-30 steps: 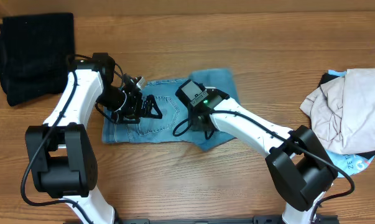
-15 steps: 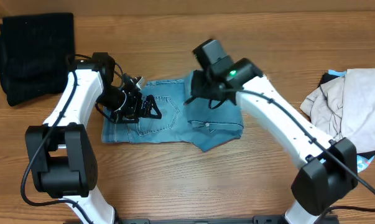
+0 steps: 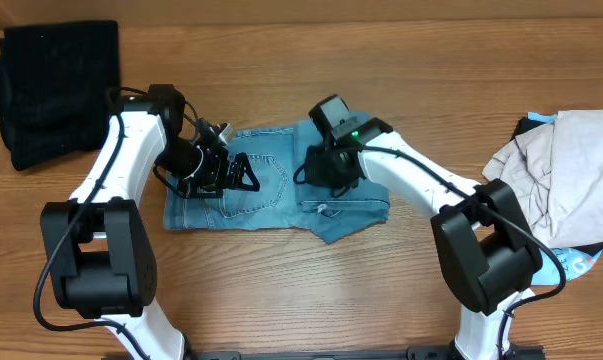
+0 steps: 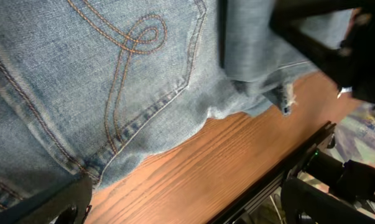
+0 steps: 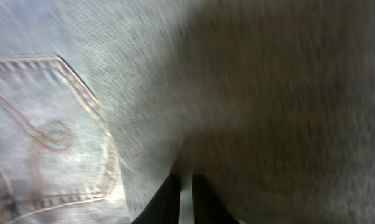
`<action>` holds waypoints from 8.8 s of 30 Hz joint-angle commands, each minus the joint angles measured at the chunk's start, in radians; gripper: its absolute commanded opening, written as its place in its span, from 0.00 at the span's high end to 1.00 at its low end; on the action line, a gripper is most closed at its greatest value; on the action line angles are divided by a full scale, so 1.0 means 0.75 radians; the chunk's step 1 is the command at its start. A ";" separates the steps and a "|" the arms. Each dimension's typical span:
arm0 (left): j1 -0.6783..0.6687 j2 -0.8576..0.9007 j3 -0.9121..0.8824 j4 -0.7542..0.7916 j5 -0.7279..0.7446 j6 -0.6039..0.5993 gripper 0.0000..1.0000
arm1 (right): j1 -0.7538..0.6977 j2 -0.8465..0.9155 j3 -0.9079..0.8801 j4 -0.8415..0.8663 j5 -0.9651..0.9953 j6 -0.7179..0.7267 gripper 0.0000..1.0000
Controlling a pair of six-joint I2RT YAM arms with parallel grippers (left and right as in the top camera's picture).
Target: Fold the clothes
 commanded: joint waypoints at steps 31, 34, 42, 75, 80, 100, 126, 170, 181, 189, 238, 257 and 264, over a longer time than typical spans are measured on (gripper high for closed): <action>0.000 -0.022 0.020 0.012 -0.098 -0.014 0.00 | -0.106 -0.055 -0.070 0.364 0.058 -0.015 0.75; 0.001 -0.022 0.020 0.031 -0.096 -0.014 0.00 | -0.144 -0.231 0.019 0.192 0.058 -0.106 0.65; 0.092 -0.022 0.020 0.164 -0.202 -0.084 0.00 | -0.260 -0.612 0.127 -0.374 0.109 -0.226 0.00; 0.497 0.027 -0.307 0.566 -0.104 -0.111 0.00 | -0.273 -0.602 -0.367 -0.261 0.127 -0.215 0.00; 0.497 0.143 -0.307 0.575 -0.016 -0.104 0.00 | -0.273 -0.602 -0.367 -0.250 0.127 -0.215 0.00; 0.291 0.301 -0.302 0.651 0.022 -0.122 0.96 | -0.273 -0.602 -0.367 -0.236 0.127 -0.216 0.00; 0.313 0.246 0.637 -0.220 -0.509 -0.308 0.96 | -0.273 -0.583 -0.369 -0.205 0.199 -0.226 0.00; -0.785 0.167 0.867 -0.021 -0.429 -0.753 0.34 | -0.403 -0.298 -0.385 -0.147 0.166 -0.173 0.00; -0.662 0.062 0.945 -0.068 -0.423 -0.685 0.10 | -0.637 -0.517 -0.199 -0.452 0.239 -0.140 0.03; -0.329 -0.018 0.940 -0.266 -0.526 -0.718 0.00 | -0.597 -0.902 -0.070 -0.508 -0.173 -0.203 0.96; -0.276 -0.003 0.922 -0.398 -0.671 -0.697 0.00 | -0.386 0.155 -0.078 0.436 -0.718 -0.314 0.95; -0.318 -0.003 0.922 -0.380 -0.682 -0.698 0.00 | -0.356 -0.239 -0.472 0.172 -0.919 -0.380 0.96; -0.318 -0.003 0.922 -0.397 -0.682 -0.697 0.00 | -0.423 -0.238 -0.752 0.478 -0.860 -0.244 0.95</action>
